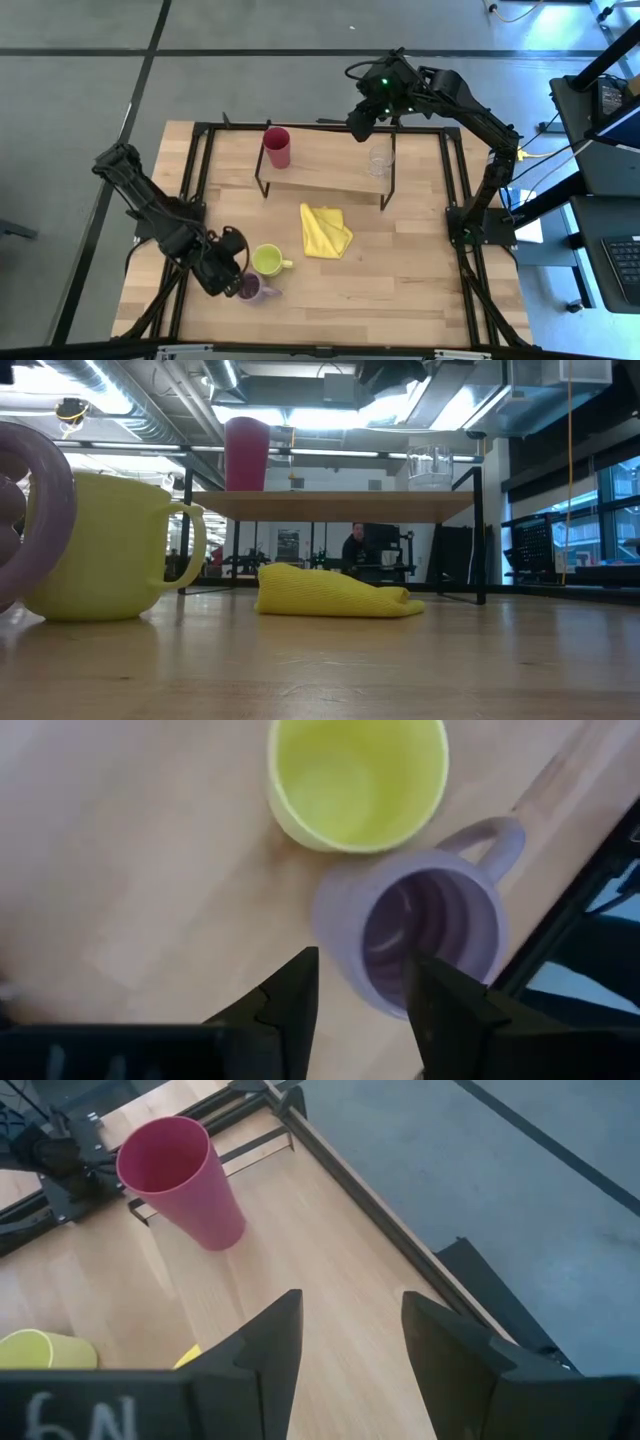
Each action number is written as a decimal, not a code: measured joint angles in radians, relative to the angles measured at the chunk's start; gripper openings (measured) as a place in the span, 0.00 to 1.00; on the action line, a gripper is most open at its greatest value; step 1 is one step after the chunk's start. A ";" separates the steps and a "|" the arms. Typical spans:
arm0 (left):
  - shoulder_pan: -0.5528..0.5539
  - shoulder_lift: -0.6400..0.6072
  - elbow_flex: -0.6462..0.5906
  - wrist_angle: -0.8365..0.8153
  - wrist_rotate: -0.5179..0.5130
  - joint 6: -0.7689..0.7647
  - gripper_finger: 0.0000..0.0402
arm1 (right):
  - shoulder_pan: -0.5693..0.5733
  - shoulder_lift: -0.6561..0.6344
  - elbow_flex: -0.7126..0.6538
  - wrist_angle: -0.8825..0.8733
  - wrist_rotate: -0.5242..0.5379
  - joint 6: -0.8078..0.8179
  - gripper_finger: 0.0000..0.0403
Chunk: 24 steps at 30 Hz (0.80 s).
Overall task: Stack small to large cups/mugs on shelf
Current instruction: Put the purple mug near the pink cup on the shelf
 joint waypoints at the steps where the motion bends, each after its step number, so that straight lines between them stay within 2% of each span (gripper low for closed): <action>1: -0.007 0.004 -0.009 0.020 0.007 -0.014 0.34 | 0.000 0.000 0.000 0.000 0.000 0.000 0.43; 6: -0.030 0.029 -0.038 0.087 0.020 -0.043 0.34 | 0.000 0.000 0.000 -0.001 0.000 0.000 0.43; 16: -0.029 0.152 -0.039 0.093 0.075 -0.036 0.34 | 0.000 0.000 0.000 -0.001 0.000 0.000 0.43; 24: -0.019 0.210 -0.039 0.096 0.081 -0.038 0.33 | 0.000 0.000 0.000 -0.001 0.000 0.001 0.43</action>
